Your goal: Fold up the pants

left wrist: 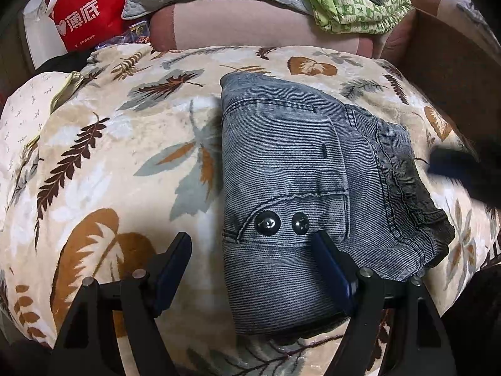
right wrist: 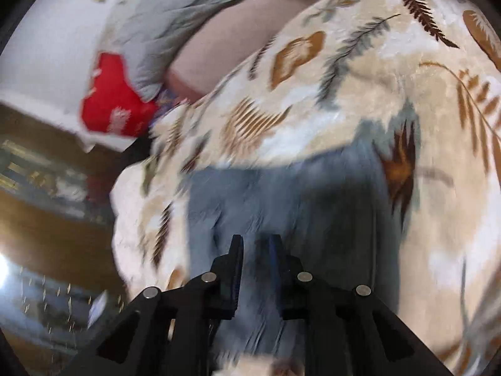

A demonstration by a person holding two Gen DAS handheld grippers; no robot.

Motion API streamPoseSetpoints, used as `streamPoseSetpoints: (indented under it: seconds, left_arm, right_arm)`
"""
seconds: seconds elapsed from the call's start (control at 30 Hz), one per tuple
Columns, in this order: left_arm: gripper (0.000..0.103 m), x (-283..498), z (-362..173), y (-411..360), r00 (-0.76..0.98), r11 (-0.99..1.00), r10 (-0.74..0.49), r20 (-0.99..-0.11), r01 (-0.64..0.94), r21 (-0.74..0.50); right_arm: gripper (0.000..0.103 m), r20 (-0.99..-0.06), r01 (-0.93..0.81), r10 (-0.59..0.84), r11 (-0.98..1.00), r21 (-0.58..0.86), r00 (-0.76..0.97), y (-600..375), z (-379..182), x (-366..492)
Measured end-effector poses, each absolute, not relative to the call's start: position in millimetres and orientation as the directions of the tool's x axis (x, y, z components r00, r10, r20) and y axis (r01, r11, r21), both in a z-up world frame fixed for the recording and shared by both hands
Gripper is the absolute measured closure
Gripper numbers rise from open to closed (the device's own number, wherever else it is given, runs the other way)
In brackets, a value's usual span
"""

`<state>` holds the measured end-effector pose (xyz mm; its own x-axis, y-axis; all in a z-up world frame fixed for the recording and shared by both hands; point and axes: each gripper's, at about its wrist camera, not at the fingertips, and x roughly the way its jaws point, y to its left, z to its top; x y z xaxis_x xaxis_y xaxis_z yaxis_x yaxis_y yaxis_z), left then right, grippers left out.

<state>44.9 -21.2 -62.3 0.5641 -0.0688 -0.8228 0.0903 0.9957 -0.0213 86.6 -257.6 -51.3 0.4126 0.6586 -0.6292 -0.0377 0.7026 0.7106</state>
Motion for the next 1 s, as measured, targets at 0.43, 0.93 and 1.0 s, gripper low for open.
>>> streamPoseSetpoints:
  seconds: [0.43,0.93,1.0]
  left_arm:
    - [0.023,36.2,-61.7,-13.6,0.569,0.994,-0.106,-0.816,0.082,-0.073]
    - [0.023,36.5,-65.2,-9.8,0.583,0.990,-0.141,-0.800,0.103,-0.099]
    - [0.023,37.6,-65.8,-7.4,0.577,0.988,-0.155,-0.802,0.104,-0.115]
  right_arm:
    - [0.073,-0.760,-0.053,0.522,0.836,0.547,0.387,-258.5,-50.7,61.6]
    - [0.024,-0.972,-0.500,0.094,0.866,-0.027,0.216,-31.6,-6.3,250.4]
    - [0.024,-0.988,-0.527,0.037,0.849,-0.047,0.149,-15.3,-27.6,258.9]
